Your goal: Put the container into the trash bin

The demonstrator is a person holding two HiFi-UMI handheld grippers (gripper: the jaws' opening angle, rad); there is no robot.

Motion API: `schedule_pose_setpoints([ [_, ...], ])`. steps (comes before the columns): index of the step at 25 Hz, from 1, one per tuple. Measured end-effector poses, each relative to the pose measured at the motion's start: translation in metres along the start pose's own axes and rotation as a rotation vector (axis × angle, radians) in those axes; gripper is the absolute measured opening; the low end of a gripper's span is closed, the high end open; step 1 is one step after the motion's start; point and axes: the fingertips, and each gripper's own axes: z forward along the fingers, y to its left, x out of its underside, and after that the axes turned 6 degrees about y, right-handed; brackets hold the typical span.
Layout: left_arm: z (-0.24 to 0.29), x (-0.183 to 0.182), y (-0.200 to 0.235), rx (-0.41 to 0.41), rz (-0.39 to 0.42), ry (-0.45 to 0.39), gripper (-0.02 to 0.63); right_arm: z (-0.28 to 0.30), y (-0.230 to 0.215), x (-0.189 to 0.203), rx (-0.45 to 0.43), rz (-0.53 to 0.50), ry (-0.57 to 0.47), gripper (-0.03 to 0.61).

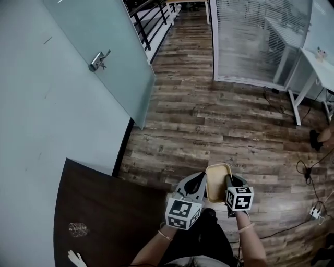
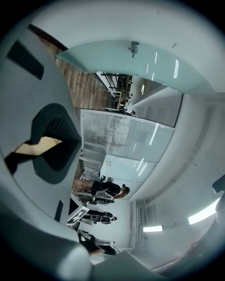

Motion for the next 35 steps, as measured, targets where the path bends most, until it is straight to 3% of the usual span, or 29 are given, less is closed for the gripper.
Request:
schedule_pose_setpoints([
  [15, 0.102, 0.098, 0.048, -0.02, -0.073, 0.134, 0.015, 0.14, -0.059, 0.086, 0.047, -0.062, 0.252, 0.026],
  [24, 0.189, 0.182, 0.076, -0.006, -0.091, 0.182, 0.015, 0.246, -0.1, 0.15, 0.082, 0.002, 0.371, 0.028],
  [35, 0.265, 0.296, 0.095, -0.005, -0.1, 0.213, 0.015, 0.345, -0.128, 0.232, 0.087, 0.061, 0.424, 0.043],
])
